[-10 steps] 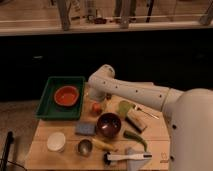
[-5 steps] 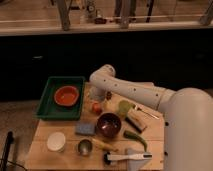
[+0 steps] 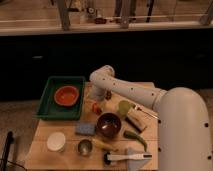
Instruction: Place apple in paper cup
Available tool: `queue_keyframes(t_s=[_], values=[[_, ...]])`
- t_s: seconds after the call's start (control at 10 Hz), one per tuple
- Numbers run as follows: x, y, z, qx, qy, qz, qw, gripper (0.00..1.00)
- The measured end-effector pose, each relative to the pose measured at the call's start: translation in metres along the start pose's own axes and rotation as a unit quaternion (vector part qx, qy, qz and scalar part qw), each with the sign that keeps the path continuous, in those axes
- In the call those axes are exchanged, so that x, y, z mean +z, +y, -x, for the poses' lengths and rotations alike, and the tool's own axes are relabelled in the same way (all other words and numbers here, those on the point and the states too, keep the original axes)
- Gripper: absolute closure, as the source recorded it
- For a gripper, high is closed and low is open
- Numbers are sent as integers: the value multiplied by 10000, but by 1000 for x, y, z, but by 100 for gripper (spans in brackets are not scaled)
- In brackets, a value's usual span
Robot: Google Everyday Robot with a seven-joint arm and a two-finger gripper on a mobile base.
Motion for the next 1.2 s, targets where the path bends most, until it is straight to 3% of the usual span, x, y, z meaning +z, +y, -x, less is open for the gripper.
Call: queue_keyframes(t_s=[1.2], values=[[30, 18, 7, 183, -377, 133, 9990, 20]])
